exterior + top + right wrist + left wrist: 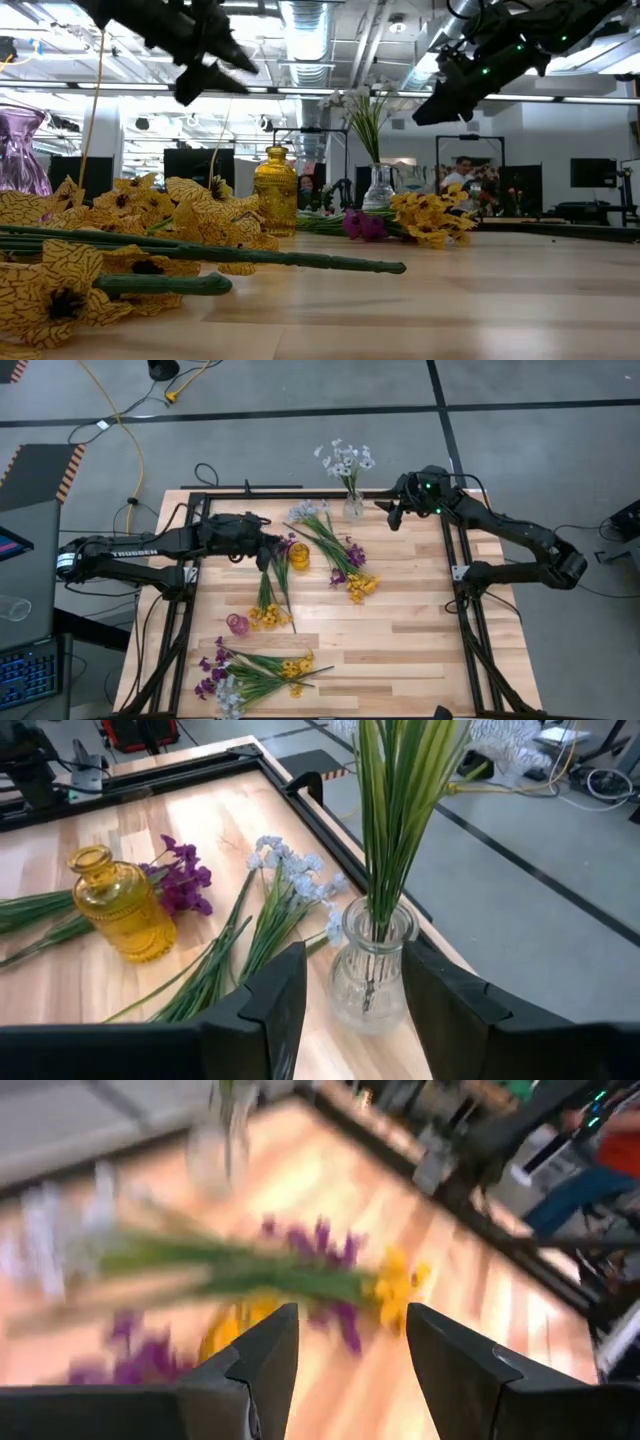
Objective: Sort flowers into vase by color
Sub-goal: Put the top left violet flowers into the violet vase
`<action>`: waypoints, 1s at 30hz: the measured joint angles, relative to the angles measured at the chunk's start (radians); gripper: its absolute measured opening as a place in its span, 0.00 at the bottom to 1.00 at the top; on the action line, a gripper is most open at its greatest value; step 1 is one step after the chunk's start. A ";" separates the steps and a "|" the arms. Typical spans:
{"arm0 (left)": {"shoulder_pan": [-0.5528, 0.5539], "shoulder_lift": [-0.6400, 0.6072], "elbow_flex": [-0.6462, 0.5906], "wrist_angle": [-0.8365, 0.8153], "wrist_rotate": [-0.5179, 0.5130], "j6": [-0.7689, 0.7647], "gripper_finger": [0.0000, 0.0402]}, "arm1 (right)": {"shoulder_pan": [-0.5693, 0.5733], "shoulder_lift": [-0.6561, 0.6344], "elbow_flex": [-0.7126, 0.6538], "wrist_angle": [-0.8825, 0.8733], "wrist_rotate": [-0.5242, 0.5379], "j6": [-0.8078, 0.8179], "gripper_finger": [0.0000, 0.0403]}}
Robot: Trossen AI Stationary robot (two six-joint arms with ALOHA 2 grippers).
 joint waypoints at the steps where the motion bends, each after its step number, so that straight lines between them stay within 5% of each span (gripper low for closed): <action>1: 0.003 0.000 0.000 -0.040 0.007 -0.033 0.43 | 0.000 0.000 0.000 -0.007 0.000 0.000 0.48; 10: 0.015 0.033 0.000 -0.220 0.040 -0.232 0.43 | 0.000 0.001 0.000 -0.029 -0.001 0.001 0.48; 23: 0.009 0.313 0.000 -0.212 0.317 -0.436 0.43 | 0.029 0.001 0.000 -0.043 -0.001 0.016 0.48; 30: 0.010 0.408 0.000 -0.206 0.338 -0.516 0.43 | 0.070 0.001 0.000 -0.043 -0.001 0.016 0.48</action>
